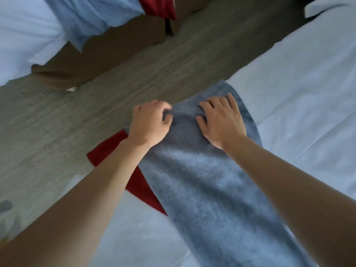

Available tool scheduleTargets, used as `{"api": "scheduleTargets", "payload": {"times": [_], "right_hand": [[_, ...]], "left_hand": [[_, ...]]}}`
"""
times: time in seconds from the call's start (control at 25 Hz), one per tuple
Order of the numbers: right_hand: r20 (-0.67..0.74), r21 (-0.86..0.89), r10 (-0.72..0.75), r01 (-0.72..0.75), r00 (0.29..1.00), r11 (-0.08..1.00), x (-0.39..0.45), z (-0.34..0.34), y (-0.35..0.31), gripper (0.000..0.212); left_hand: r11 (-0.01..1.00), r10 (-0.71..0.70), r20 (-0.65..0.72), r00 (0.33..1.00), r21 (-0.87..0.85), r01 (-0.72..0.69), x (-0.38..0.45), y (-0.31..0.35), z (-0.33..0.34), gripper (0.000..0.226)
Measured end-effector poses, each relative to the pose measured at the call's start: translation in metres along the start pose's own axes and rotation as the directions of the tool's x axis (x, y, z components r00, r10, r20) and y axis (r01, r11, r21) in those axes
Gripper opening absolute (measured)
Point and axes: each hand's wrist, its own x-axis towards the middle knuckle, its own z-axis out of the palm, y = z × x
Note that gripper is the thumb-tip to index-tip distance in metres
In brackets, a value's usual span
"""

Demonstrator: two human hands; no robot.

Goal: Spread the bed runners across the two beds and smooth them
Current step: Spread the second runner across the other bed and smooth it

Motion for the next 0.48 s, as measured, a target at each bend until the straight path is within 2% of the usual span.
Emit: {"api": "scheduleTargets", "payload": {"times": [0.12, 0.32, 0.4, 0.48], "right_hand": [[-0.082, 0.028, 0.05, -0.048, 0.995, 0.998, -0.031, -0.002, 0.032, 0.029], [-0.203, 0.03, 0.249, -0.248, 0.947, 0.968, -0.122, -0.008, 0.082, 0.026], [-0.18, 0.036, 0.315, -0.314, 0.932, 0.949, -0.175, -0.01, 0.095, 0.027], [-0.108, 0.044, 0.402, -0.4, 0.909, 0.916, -0.238, -0.01, 0.104, 0.029]], "left_hand": [[0.967, 0.256, -0.029, 0.966, 0.019, -0.256, 0.02, 0.079, 0.027, 0.02], [0.867, 0.496, 0.043, 0.867, 0.031, -0.498, -0.004, 0.172, 0.072, 0.018], [0.818, 0.569, 0.071, 0.819, 0.05, -0.572, -0.029, 0.196, 0.087, 0.02], [0.744, 0.653, 0.154, 0.741, 0.053, -0.666, -0.062, 0.225, 0.105, 0.021]]}}
